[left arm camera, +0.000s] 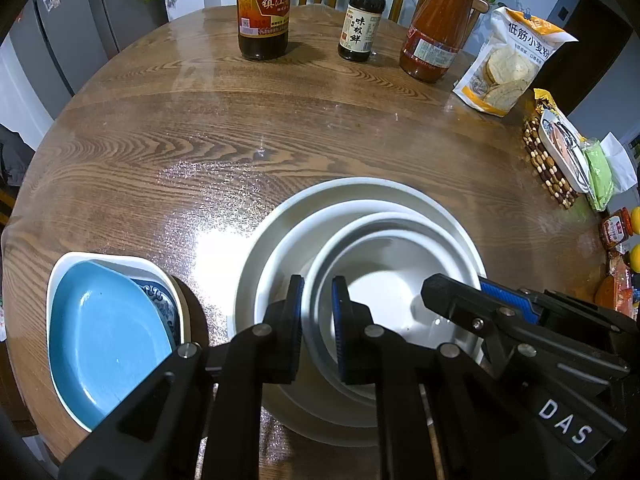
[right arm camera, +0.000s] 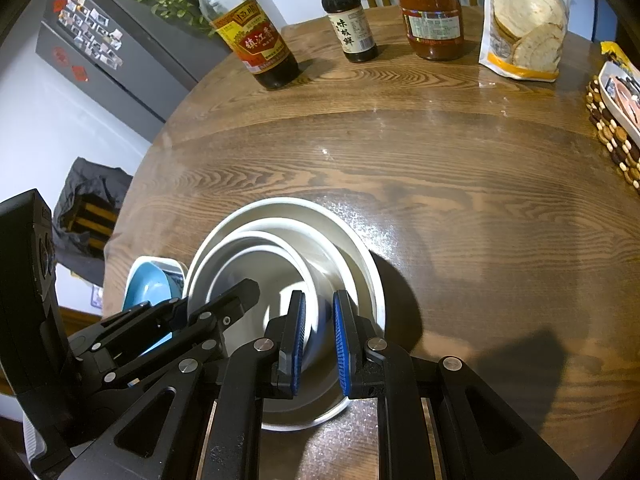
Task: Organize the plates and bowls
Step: 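Open both tools and lift them off the nested white bowls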
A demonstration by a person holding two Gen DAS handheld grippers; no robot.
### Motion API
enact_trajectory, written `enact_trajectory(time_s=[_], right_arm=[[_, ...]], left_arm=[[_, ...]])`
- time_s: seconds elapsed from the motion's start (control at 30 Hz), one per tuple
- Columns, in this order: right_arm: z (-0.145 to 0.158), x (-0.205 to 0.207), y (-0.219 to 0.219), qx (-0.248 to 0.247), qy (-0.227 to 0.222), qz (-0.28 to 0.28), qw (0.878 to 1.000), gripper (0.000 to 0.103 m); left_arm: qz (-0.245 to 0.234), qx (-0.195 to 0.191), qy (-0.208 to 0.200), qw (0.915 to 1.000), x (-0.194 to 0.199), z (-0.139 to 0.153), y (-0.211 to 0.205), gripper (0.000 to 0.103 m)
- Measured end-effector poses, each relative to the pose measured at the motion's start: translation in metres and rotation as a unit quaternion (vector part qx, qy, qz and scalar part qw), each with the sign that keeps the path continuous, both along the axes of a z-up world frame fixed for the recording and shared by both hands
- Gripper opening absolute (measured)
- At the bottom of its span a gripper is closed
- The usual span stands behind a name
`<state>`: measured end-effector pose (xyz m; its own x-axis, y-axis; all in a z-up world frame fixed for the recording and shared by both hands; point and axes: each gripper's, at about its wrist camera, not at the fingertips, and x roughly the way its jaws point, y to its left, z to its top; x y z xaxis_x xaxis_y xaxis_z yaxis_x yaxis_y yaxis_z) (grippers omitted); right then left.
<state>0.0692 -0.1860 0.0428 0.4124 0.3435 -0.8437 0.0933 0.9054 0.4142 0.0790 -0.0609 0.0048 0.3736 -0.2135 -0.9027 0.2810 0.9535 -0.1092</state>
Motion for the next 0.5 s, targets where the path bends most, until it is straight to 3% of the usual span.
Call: enact_trajectory(time_s=[0.3,0.5], right_arm=[[0.0027,-0.0044,-0.0015,0.005,-0.002,-0.011,1.000,0.016],[0.0063,-0.0064,-0.0027,0.002,-0.008,-0.011,1.000,0.016]], left_arm=[[-0.001,0.003,0.002,1.0000,-0.0010,0.0023,0.0003,0.015],[0.003,0.002,-0.005,1.0000,-0.0003,0.0073,0.0022,0.023]])
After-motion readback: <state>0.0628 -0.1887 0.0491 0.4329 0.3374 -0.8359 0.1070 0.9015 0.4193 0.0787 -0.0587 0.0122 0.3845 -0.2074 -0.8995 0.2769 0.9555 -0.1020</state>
